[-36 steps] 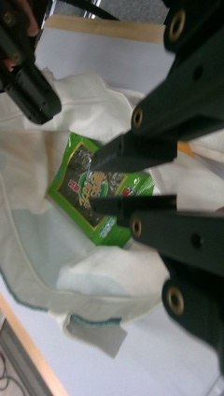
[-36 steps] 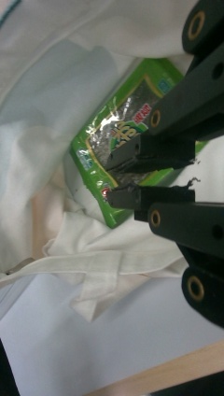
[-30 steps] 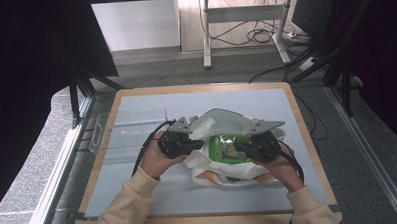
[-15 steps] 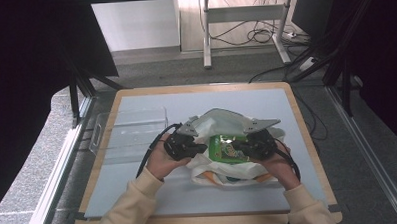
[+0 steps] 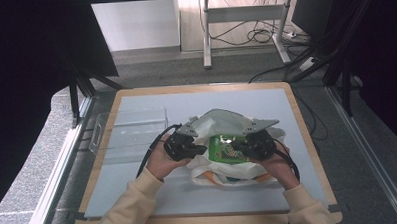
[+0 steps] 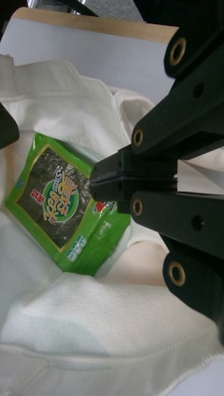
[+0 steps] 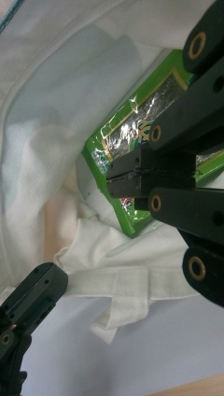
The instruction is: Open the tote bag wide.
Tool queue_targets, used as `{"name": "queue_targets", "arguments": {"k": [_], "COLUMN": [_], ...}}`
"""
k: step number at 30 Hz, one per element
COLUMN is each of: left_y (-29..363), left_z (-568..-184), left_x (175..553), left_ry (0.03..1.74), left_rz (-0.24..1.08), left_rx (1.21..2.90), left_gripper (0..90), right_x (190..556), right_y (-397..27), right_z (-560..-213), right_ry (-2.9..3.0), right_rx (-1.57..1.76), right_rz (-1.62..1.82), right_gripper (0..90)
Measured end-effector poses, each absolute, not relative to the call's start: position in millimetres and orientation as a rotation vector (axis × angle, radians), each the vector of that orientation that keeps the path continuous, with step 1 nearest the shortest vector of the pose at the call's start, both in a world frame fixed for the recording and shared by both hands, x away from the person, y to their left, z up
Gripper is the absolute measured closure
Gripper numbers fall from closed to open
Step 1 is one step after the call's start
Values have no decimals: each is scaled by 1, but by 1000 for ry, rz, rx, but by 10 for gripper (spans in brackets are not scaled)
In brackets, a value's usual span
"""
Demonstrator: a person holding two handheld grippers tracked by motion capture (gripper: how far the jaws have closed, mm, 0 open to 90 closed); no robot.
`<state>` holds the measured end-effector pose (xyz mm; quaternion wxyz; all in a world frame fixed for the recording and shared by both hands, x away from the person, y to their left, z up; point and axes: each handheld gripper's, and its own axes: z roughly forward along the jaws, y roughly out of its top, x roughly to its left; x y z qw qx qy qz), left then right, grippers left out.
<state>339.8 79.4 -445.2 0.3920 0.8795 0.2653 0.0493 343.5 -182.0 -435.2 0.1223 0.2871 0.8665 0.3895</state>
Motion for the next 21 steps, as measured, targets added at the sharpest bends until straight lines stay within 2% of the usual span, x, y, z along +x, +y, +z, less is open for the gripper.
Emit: {"name": "queue_targets", "arguments": {"k": [6, 21], "left_y": [79, 80], "left_z": [-447, -452], "left_x": [340, 339], "left_ry": [671, 668], "left_rz": [110, 100], "left_rx": [2241, 2267], "left_gripper": [899, 899], "right_x": [350, 393], "right_y": [-170, -114], "right_z": [-439, -459], "right_ry": [2556, 2679], "right_rx": [814, 763], "right_rz": [1137, 1053], "right_gripper": [891, 891]}}
